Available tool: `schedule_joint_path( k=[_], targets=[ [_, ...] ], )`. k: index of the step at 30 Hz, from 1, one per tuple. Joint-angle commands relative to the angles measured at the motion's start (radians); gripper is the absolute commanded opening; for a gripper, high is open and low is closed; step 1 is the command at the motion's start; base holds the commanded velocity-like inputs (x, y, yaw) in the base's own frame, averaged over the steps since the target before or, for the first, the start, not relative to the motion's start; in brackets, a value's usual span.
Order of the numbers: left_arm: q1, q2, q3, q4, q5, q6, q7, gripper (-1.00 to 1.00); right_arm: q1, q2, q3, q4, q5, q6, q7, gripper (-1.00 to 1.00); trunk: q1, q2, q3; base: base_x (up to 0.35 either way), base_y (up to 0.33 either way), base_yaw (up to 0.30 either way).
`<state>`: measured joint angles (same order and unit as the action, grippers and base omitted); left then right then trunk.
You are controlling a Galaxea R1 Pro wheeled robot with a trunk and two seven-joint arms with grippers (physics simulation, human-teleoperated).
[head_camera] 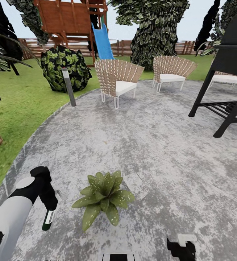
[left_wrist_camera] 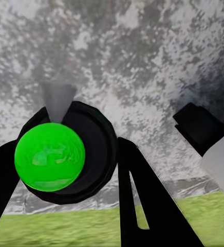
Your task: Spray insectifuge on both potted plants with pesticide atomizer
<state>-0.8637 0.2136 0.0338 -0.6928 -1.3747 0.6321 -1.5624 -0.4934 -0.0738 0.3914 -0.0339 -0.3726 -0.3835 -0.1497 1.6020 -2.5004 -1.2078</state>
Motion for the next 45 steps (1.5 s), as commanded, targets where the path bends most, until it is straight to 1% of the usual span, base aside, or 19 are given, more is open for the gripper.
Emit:
schedule_joint_path(
  k=[1, 3, 4, 6, 14, 15, 18, 20, 22, 23, 24, 26, 28, 32, 37, 40, 42, 45],
  targets=[
    [0.000, 0.000, 0.003, -0.001, -0.007, 0.011, -0.008, -1.00, -0.001, 0.000, 0.008, 0.000, -0.006, -0.002, -0.004, 1.00, -0.001, 0.000, -0.001, -0.277, 0.229, -0.251],
    [0.000, -0.001, 0.003, -0.002, -0.007, 0.012, -0.008, -1.00, -0.001, 0.000, 0.007, 0.000, -0.006, -0.003, -0.004, 1.00, -0.001, 0.000, -0.001, -0.261, 0.237, -0.097],
    [0.000, -0.006, 0.003, -0.001, -0.007, 0.012, -0.008, -1.00, -0.001, 0.000, 0.007, 0.000, -0.006, -0.002, -0.004, 1.00, -0.001, 0.000, -0.001, -0.016, 0.295, -0.002],
    [0.000, -0.007, 0.003, 0.003, -0.007, 0.013, -0.008, -1.00, -0.001, 0.000, 0.008, 0.000, -0.006, -0.002, -0.004, 1.00, -0.001, 0.000, -0.001, 0.063, 0.298, -0.055],
    [0.000, -0.011, 0.005, 0.005, 0.002, 0.014, -0.008, -1.00, -0.001, -0.001, 0.007, 0.000, -0.006, -0.002, -0.004, 1.00, -0.001, 0.000, -0.001, 0.255, 0.207, -0.262],
    [0.000, -0.014, 0.005, 0.005, 0.002, 0.013, -0.008, -1.00, -0.001, -0.001, 0.007, 0.000, -0.006, -0.002, -0.004, 1.00, -0.001, 0.000, -0.001, 0.314, 0.066, -0.267],
    [0.000, -0.044, 0.002, 0.005, -0.005, 0.009, -0.008, -1.00, -0.001, -0.001, 0.007, 0.000, -0.006, -0.002, -0.004, 1.00, -0.001, 0.000, -0.001, 0.143, 0.019, -0.267],
    [0.000, -0.047, 0.002, 0.004, -0.007, 0.004, -0.008, -1.00, -0.001, -0.001, 0.007, 0.000, -0.006, -0.002, -0.004, 1.00, -0.001, 0.000, -0.001, 0.013, 0.002, -0.267],
    [0.000, -0.047, -0.004, 0.004, -0.007, -0.006, -0.008, -1.00, -0.001, -0.001, 0.007, 0.000, -0.006, -0.002, -0.004, 1.00, -0.001, 0.000, -0.001, 0.003, 0.000, -0.267],
    [0.000, -0.043, -0.015, 0.005, -0.007, -0.008, -0.008, -1.00, -0.001, -0.001, 0.007, 0.000, -0.006, -0.002, -0.004, 1.00, -0.001, 0.000, -0.001, 0.000, 0.000, -0.267],
    [0.007, -0.035, -0.025, 0.005, -0.009, -0.028, -0.008, -1.00, -0.001, -0.001, 0.007, 0.000, -0.006, -0.002, -0.004, 1.00, -0.001, 0.000, -0.001, 0.000, 0.000, -0.200],
    [0.034, -0.032, -0.026, -0.003, -0.010, -0.094, -0.008, -1.00, -0.001, -0.001, 0.009, 0.000, -0.006, -0.002, -0.004, 1.00, -0.001, 0.000, -0.001, 0.000, 0.000, -0.068],
    [0.040, -0.032, -0.025, -0.006, -0.009, -0.108, -0.008, -1.00, -0.001, -0.001, 0.009, 0.000, -0.006, -0.002, -0.004, 1.00, -0.001, 0.000, -0.001, -0.006, 0.000, -0.012],
    [0.041, -0.036, -0.020, -0.007, -0.009, -0.110, -0.008, -1.00, -0.001, -0.001, 0.009, 0.000, -0.006, -0.002, -0.004, 1.00, -0.001, 0.000, -0.001, -0.211, -0.059, -0.001],
    [0.041, -0.039, -0.014, -0.007, -0.008, -0.109, -0.008, -1.00, -0.001, -0.001, 0.009, 0.000, -0.006, -0.002, -0.004, 1.00, -0.001, 0.000, -0.001, -0.023, -0.004, 0.000],
    [0.041, -0.046, -0.015, -0.007, -0.008, -0.109, -0.008, -1.00, -0.001, 0.000, 0.009, 0.000, -0.006, -0.002, -0.004, 1.00, -0.001, 0.000, -0.001, -0.001, 0.000, 0.000],
    [0.041, -0.045, -0.016, -0.007, -0.008, -0.108, -0.008, -1.00, -0.001, 0.000, 0.009, 0.000, -0.006, -0.002, -0.004, 1.00, -0.001, 0.000, -0.001, -0.007, 0.000, 0.000],
    [0.040, -0.033, -0.010, -0.007, -0.007, -0.108, -0.008, -1.00, -0.001, 0.000, 0.010, 0.000, -0.006, -0.002, -0.004, 1.00, -0.001, 0.000, -0.001, -0.258, 0.017, 0.000]
  ],
)
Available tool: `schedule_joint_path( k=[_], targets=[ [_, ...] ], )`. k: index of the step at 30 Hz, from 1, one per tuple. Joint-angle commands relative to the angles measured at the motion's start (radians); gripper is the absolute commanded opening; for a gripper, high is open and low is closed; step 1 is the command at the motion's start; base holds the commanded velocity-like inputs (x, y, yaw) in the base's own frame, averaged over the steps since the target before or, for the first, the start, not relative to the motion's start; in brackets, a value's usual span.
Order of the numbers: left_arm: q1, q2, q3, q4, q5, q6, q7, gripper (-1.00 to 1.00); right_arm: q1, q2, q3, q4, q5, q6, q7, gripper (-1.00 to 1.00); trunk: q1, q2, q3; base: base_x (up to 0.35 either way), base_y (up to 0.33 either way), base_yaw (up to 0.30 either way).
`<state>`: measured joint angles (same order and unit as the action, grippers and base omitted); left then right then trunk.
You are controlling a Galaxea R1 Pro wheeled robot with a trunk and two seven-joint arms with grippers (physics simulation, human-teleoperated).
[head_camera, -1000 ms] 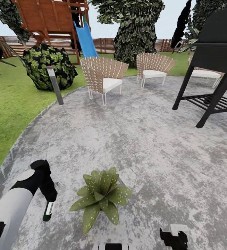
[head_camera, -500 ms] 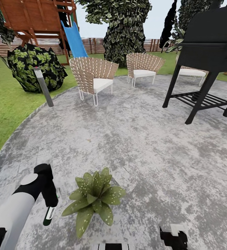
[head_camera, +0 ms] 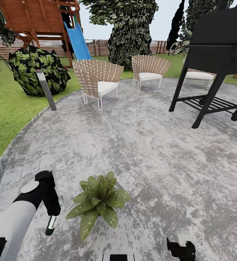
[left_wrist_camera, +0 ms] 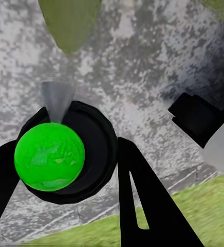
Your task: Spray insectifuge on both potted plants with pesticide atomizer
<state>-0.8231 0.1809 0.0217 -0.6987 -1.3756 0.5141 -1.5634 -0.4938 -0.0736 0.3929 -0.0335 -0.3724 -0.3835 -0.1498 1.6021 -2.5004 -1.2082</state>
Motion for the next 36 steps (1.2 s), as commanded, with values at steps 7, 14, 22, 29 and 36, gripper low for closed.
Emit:
schedule_joint_path(
  k=[7, 14, 22, 29, 36],
  targets=[
    [-0.001, -0.005, 0.062, -0.001, 0.003, 0.012, -0.007, -1.00, 0.000, 0.000, 0.009, 0.000, -0.006, -0.002, -0.004, 1.00, -0.001, 0.000, -0.001, -0.329, -0.012, 0.000],
    [-0.001, -0.010, 0.072, -0.001, 0.003, 0.022, -0.007, -1.00, 0.000, 0.000, 0.009, 0.001, -0.006, -0.002, -0.004, 1.00, -0.001, 0.000, 0.000, -0.292, -0.136, -0.055],
    [0.001, -0.016, 0.070, 0.000, 0.005, 0.075, -0.007, -1.00, 0.000, -0.002, 0.012, 0.005, 0.000, -0.004, -0.001, 1.00, -0.001, 0.000, 0.003, -0.208, -0.006, -0.130],
    [-0.035, -0.052, 0.067, -0.002, 0.007, 0.164, -0.007, -1.00, 0.000, -0.003, 0.012, 0.006, 0.002, -0.003, -0.002, 1.00, -0.001, 0.000, 0.003, -0.002, 0.000, -0.001],
    [-0.070, -0.054, 0.067, 0.003, 0.006, 0.170, -0.007, -1.00, 0.000, -0.003, 0.012, 0.006, 0.002, -0.003, -0.002, 1.00, -0.001, 0.000, 0.003, -0.001, 0.000, 0.000]
  ],
)
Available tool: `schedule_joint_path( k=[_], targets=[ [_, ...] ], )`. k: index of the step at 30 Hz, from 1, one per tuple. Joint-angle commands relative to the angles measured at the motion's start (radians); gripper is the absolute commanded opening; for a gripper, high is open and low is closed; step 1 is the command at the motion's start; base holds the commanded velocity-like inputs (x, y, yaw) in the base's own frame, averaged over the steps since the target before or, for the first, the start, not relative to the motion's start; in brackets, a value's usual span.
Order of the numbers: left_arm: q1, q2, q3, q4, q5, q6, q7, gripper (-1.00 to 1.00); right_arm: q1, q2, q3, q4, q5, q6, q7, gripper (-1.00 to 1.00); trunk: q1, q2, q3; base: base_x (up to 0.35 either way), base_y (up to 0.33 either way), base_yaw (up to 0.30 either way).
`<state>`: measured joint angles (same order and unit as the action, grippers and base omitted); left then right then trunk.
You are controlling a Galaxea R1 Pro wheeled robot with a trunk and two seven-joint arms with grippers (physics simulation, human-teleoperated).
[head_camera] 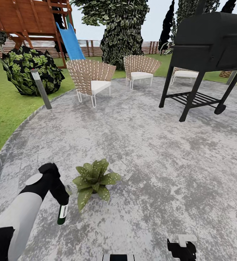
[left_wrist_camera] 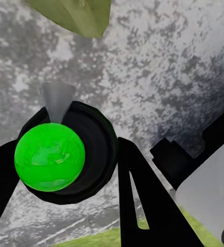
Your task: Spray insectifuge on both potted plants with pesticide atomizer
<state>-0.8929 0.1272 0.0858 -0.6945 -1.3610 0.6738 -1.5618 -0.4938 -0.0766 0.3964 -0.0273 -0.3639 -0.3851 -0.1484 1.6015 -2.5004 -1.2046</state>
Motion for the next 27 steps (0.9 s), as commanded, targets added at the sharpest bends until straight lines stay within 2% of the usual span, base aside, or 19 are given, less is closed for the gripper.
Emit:
schedule_joint_path(
  k=[1, 6, 12, 14, 17, 22, 24, 27],
  targets=[
    [-0.001, 0.002, 0.003, 0.001, -0.009, 0.010, -0.009, -1.00, 0.000, 0.000, 0.009, 0.000, -0.006, -0.001, -0.003, 1.00, 0.000, 0.000, -0.001, -0.075, 0.037, 0.000],
    [0.000, 0.002, 0.002, 0.004, -0.009, 0.010, -0.009, -1.00, 0.000, 0.000, 0.009, 0.000, -0.006, -0.001, -0.003, 1.00, 0.000, 0.000, -0.001, -0.179, 0.180, 0.000],
    [0.010, -0.002, 0.001, 0.007, -0.011, 0.010, -0.009, -1.00, 0.000, 0.001, 0.009, -0.001, -0.007, -0.001, -0.002, 1.00, 0.000, 0.000, -0.001, 0.020, 0.281, 0.000],
    [0.015, -0.004, -0.001, 0.007, -0.012, 0.009, -0.009, -1.00, 0.000, 0.004, 0.010, -0.002, -0.008, -0.001, -0.004, 1.00, 0.000, 0.000, -0.001, 0.030, 0.063, 0.000],
    [0.067, -0.004, 0.006, -0.005, -0.006, 0.008, -0.009, -1.00, 0.000, 0.003, 0.010, -0.002, -0.007, -0.001, -0.002, 1.00, 0.000, 0.000, -0.001, -0.064, 0.004, 0.000],
    [0.069, 0.005, 0.007, -0.006, -0.006, 0.001, -0.009, -1.00, 0.000, 0.001, 0.011, -0.006, -0.004, -0.001, 0.002, 1.00, 0.000, 0.000, -0.001, -0.327, 0.000, 0.000],
    [0.069, 0.008, 0.029, -0.006, -0.005, -0.001, -0.009, -1.00, 0.000, 0.000, 0.011, -0.009, -0.003, -0.001, 0.003, 1.00, 0.000, 0.000, -0.001, -0.341, 0.000, 0.000],
    [0.069, 0.008, 0.103, -0.009, -0.006, -0.026, -0.009, -1.00, 0.000, 0.001, 0.010, -0.014, -0.004, -0.003, 0.004, 1.00, 0.000, 0.000, -0.001, -0.344, 0.029, 0.000]
  ],
)
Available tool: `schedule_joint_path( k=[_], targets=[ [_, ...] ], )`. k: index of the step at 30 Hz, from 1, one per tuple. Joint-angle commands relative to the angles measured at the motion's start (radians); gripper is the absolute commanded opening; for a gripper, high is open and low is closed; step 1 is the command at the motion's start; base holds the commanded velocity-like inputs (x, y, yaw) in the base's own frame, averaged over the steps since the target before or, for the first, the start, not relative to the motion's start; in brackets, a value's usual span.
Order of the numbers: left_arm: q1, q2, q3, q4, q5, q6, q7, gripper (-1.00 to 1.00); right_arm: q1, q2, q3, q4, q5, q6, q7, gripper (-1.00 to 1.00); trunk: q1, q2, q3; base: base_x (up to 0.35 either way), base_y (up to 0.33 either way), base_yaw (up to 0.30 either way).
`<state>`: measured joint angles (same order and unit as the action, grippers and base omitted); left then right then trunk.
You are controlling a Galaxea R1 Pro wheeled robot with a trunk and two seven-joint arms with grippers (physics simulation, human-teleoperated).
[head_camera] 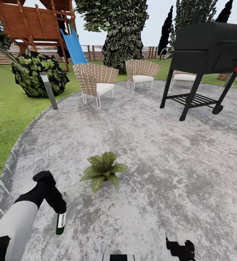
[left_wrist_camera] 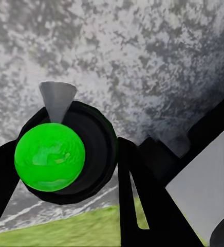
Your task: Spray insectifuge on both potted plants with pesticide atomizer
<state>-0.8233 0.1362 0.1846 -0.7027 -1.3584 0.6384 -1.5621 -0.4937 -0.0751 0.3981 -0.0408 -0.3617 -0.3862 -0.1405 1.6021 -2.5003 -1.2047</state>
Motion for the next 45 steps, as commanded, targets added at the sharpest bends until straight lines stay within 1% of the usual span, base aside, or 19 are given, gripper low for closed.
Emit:
schedule_joint_path(
  k=[1, 2, 3, 4, 5, 6, 9, 13, 17, 19, 20, 21, 23, 24, 26, 32, 41, 42, 45],
  targets=[
    [0.000, -0.001, 0.009, -0.001, -0.008, 0.000, -0.009, -1.00, 0.000, 0.000, 0.010, -0.005, -0.006, -0.002, -0.004, 1.00, -0.001, 0.000, -0.001, -0.344, 0.076, 0.000],
    [0.000, -0.001, 0.012, -0.001, -0.007, -0.015, 0.006, -1.00, 0.000, 0.000, 0.020, -0.012, 0.000, -0.002, -0.004, 1.00, -0.001, 0.000, -0.001, -0.344, 0.077, 0.000],
    [0.000, -0.004, 0.011, 0.011, 0.143, -0.184, 0.157, -1.00, -0.001, -0.014, 0.101, -0.129, 0.102, 0.000, -0.002, 1.00, -0.001, 0.000, -0.001, -0.344, 0.075, 0.000],
    [0.001, -0.003, 0.010, 0.014, 0.196, -0.214, 0.183, -1.00, -0.001, -0.015, 0.112, -0.180, 0.154, 0.001, 0.004, 1.00, -0.001, 0.000, -0.001, -0.342, 0.075, 0.000],
    [0.002, -0.002, 0.009, 0.016, 0.243, -0.250, 0.200, -1.00, -0.001, -0.016, 0.119, -0.236, 0.240, 0.002, 0.027, 1.00, -0.001, 0.000, -0.001, -0.250, 0.060, 0.000],
    [0.005, -0.003, 0.008, 0.017, 0.261, -0.282, 0.206, -1.00, -0.001, -0.017, 0.121, -0.270, 0.305, 0.004, 0.055, 1.00, -0.001, 0.000, -0.001, -0.128, 0.031, 0.000],
    [0.012, -0.008, 0.007, 0.018, 0.278, -0.360, 0.211, -1.00, -0.011, -0.017, 0.123, -0.306, 0.397, 0.007, 0.158, 1.00, -0.001, 0.000, -0.001, -0.048, 0.012, 0.000],
    [0.016, -0.010, 0.003, 0.032, 0.274, -0.408, 0.212, -1.00, -0.106, -0.036, 0.123, -0.313, 0.422, 0.042, 0.373, 1.00, -0.001, 0.000, -0.001, -0.005, 0.001, 0.000],
    [0.015, -0.018, -0.004, 0.036, 0.272, -0.435, 0.210, -1.00, -0.231, -0.055, 0.123, -0.315, 0.426, 0.149, 0.675, 1.00, -0.001, 0.000, -0.001, 0.000, 0.000, 0.000],
    [0.015, -0.034, -0.030, 0.034, 0.270, -0.437, 0.206, -1.00, -0.269, -0.060, 0.123, -0.327, 0.450, 0.158, 0.816, 1.00, -0.001, 0.000, -0.001, 0.000, 0.000, 0.000],
    [0.015, -0.043, -0.068, 0.033, 0.270, -0.437, 0.203, -1.00, -0.279, -0.061, 0.124, -0.365, 0.473, 0.161, 0.868, 1.00, -0.001, 0.000, -0.001, 0.000, 0.000, 0.000],
    [0.015, -0.048, -0.105, 0.035, 0.271, -0.437, 0.202, -1.00, -0.282, -0.058, 0.126, -0.392, 0.481, 0.161, 0.885, 1.00, -0.001, 0.000, -0.001, 0.000, 0.000, 0.000],
    [0.016, -0.057, -0.128, 0.039, 0.272, -0.438, 0.202, -1.00, -0.284, -0.047, 0.129, -0.404, 0.483, 0.162, 0.896, 1.00, -0.001, 0.000, -0.001, 0.000, 0.000, 0.000],
    [0.017, -0.066, -0.130, 0.040, 0.272, -0.438, 0.202, -1.00, -0.284, -0.040, 0.129, -0.406, 0.483, 0.162, 0.921, -1.00, -0.001, 0.000, -0.001, 0.000, 0.000, 0.000],
    [0.029, -0.091, -0.133, 0.041, 0.270, -0.450, 0.210, -1.00, -0.284, -0.030, 0.129, -0.413, 0.483, 0.162, 0.986, -1.00, -0.001, 0.000, -0.001, 0.000, 0.000, 0.000],
    [0.032, -0.130, -0.133, 0.038, 0.269, -0.483, 0.215, -1.00, -0.284, 0.019, 0.132, -0.472, 0.486, 0.162, 1.072, -1.00, -0.001, 0.000, -0.001, 0.000, 0.000, 0.000],
    [0.033, -0.211, -0.134, 0.040, 0.258, -0.535, 0.243, -1.00, -0.284, 0.059, 0.131, -0.489, 0.487, 0.162, 1.085, -1.00, -0.001, 0.000, -0.001, 0.000, 0.000, 0.000],
    [0.033, -0.215, -0.138, 0.040, 0.253, -0.535, 0.244, -1.00, -0.284, 0.059, 0.131, -0.489, 0.487, 0.162, 1.085, -1.00, -0.001, 0.000, -0.001, 0.000, 0.000, 0.000],
    [0.033, -0.220, -0.210, 0.041, 0.251, -0.534, 0.261, -1.00, -0.285, 0.060, 0.130, -0.490, 0.487, 0.162, 1.085, -1.00, -0.001, 0.000, -0.001, 0.000, 0.000, 0.000]
  ],
)
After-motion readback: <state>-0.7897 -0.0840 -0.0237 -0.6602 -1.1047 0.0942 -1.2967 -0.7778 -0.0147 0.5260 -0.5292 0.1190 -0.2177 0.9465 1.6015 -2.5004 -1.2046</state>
